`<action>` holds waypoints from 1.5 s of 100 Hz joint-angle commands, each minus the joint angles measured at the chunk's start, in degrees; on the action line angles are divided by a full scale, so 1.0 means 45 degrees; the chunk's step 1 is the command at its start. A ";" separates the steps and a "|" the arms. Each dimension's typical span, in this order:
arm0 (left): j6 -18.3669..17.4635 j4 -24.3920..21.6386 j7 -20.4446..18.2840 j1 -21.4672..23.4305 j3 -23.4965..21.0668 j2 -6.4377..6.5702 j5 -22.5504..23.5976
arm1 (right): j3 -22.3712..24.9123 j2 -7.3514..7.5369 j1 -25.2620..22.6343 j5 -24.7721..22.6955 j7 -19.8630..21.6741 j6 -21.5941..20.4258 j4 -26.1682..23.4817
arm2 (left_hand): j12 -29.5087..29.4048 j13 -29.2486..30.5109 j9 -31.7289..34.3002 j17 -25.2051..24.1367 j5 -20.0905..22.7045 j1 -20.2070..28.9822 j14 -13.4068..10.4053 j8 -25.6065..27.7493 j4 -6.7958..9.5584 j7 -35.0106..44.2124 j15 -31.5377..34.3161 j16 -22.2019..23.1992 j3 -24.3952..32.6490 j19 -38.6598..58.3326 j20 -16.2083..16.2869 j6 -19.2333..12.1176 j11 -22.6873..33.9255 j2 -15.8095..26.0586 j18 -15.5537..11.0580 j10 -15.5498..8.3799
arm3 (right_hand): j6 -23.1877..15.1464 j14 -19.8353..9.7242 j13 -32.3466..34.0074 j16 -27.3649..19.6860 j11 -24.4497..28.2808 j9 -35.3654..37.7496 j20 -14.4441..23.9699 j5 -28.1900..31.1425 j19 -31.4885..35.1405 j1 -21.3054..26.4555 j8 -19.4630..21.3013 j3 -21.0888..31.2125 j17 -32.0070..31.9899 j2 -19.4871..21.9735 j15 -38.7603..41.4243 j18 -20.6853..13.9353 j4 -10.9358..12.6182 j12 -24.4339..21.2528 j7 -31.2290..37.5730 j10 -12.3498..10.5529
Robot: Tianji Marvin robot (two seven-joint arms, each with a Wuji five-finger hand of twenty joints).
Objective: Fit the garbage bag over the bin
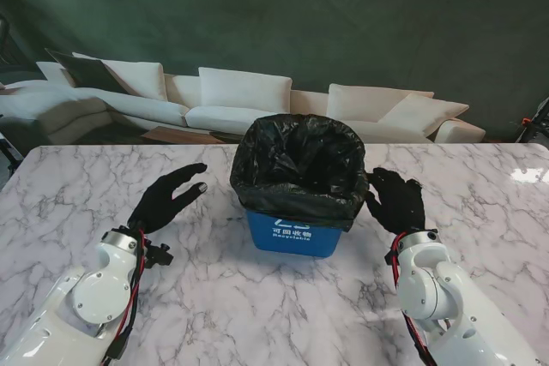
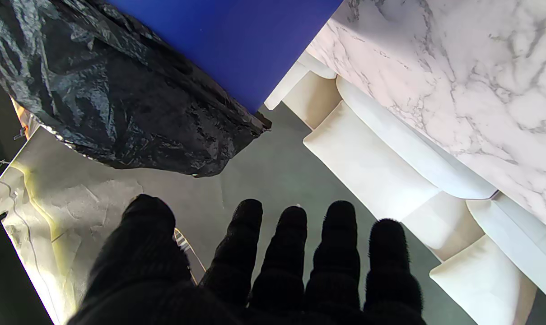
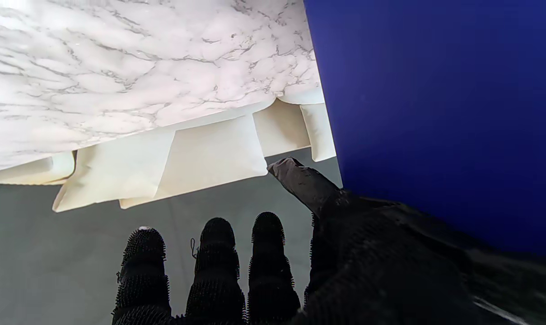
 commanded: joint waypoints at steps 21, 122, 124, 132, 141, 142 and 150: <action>0.0058 0.0081 -0.0151 -0.0020 0.0041 -0.0020 0.0033 | 0.0525 -0.0126 -0.0157 -0.0192 -0.0822 -0.0007 0.0345 | -0.0038 -0.0175 -0.0446 -0.0160 -0.0250 0.0143 -0.0164 -0.0008 -0.0280 -0.0122 -0.0226 -0.0089 -0.0249 -0.0424 -0.0153 -0.0176 -0.0009 0.0499 -0.0333 -0.0317 | 0.0867 0.0180 -0.0251 0.0163 -0.0132 -0.0707 0.0427 -0.1043 -0.0338 -0.0060 -0.0335 -0.0688 -0.0084 0.0254 -0.0288 -0.0266 -0.0058 -0.0043 -0.0476 0.0341; 0.0295 0.0626 0.0194 -0.0194 0.0240 -0.0112 -0.0045 | 0.2257 -0.0417 -0.1936 -0.0505 -0.3785 -0.3009 -0.0759 | -0.0394 -0.0703 -0.1409 -0.0289 -0.0938 0.0148 -0.0285 -0.0182 -0.0260 -0.0394 -0.0329 -0.0230 -0.0223 -0.0724 -0.0300 -0.0220 -0.0097 0.0622 -0.0593 -0.0429 | 0.0831 -0.0126 0.0521 0.0217 0.0289 0.0371 0.0635 -0.0217 0.0307 -0.0951 -0.0075 -0.1033 0.0354 0.0143 0.0095 -0.0289 -0.0018 0.0092 -0.0201 -0.0153; 0.0295 0.0625 0.0206 -0.0187 0.0226 -0.0113 -0.0032 | 0.2255 -0.0418 -0.1914 -0.0472 -0.3757 -0.3028 -0.0727 | -0.0367 -0.0702 -0.1389 -0.0292 -0.0948 0.0145 -0.0282 -0.0183 -0.0260 -0.0395 -0.0321 -0.0221 -0.0227 -0.0718 -0.0290 -0.0214 -0.0074 0.0628 -0.0582 -0.0427 | 0.0830 -0.0139 0.0533 0.0218 0.0291 0.0385 0.0633 -0.0208 0.0316 -0.0950 -0.0072 -0.1045 0.0362 0.0152 0.0098 -0.0295 -0.0017 0.0095 -0.0204 -0.0167; 0.0259 0.0615 0.0321 -0.0157 0.0173 -0.0132 0.0012 | 0.2276 -0.0422 -0.1883 -0.0388 -0.3689 -0.3030 -0.0651 | -0.0285 -0.0709 -0.1385 -0.0294 -0.0953 0.0161 -0.0291 -0.0183 -0.0255 -0.0385 -0.0299 -0.0189 -0.0231 -0.0690 -0.0252 -0.0190 -0.0044 0.0645 -0.0593 -0.0400 | 0.0851 -0.0133 0.0515 0.0214 0.0281 0.0366 0.0616 -0.0193 0.0339 -0.0869 -0.0062 -0.1044 0.0352 0.0186 0.0090 -0.0300 0.0000 0.0102 -0.0218 -0.0128; 0.0161 0.0587 0.0367 -0.0129 0.0122 -0.0139 -0.0003 | 0.2334 -0.0451 -0.1904 -0.0273 -0.3730 -0.3078 -0.0653 | -0.0232 -0.0699 -0.1355 -0.0300 -0.0950 0.0165 -0.0296 -0.0183 -0.0253 -0.0377 -0.0289 -0.0169 -0.0237 -0.0679 -0.0225 -0.0174 -0.0042 0.0642 -0.0599 -0.0418 | 0.0869 -0.0148 0.0517 0.0215 0.0286 0.0371 0.0592 -0.0184 0.0364 -0.0847 -0.0049 -0.1068 0.0332 0.0193 0.0094 -0.0301 -0.0001 0.0115 -0.0230 -0.0164; 0.0150 0.0586 0.0368 -0.0127 0.0117 -0.0138 0.0004 | 0.2342 -0.0455 -0.1909 -0.0263 -0.3740 -0.3086 -0.0657 | -0.0226 -0.0707 -0.1349 -0.0302 -0.0957 0.0175 -0.0295 -0.0184 -0.0251 -0.0379 -0.0292 -0.0169 -0.0232 -0.0679 -0.0223 -0.0173 -0.0043 0.0648 -0.0598 -0.0418 | 0.0869 -0.0156 0.0507 0.0214 0.0281 0.0358 0.0590 -0.0190 0.0366 -0.0850 -0.0049 -0.1072 0.0332 0.0190 0.0090 -0.0301 -0.0002 0.0114 -0.0234 -0.0176; 0.0062 0.0587 0.0356 -0.0126 0.0096 -0.0125 0.0065 | 0.2389 -0.0471 -0.1948 -0.0252 -0.3822 -0.3114 -0.0690 | -0.0190 -0.0694 -0.1305 -0.0297 -0.0951 0.0177 -0.0277 -0.0185 -0.0252 -0.0373 -0.0289 -0.0156 -0.0241 -0.0671 -0.0202 -0.0174 -0.0044 0.0646 -0.0588 -0.0417 | 0.0869 -0.0133 0.0511 0.0215 0.0304 0.0391 0.0574 -0.0186 0.0385 -0.0820 -0.0038 -0.1058 0.0326 0.0210 0.0094 -0.0300 0.0003 0.0130 -0.0239 -0.0164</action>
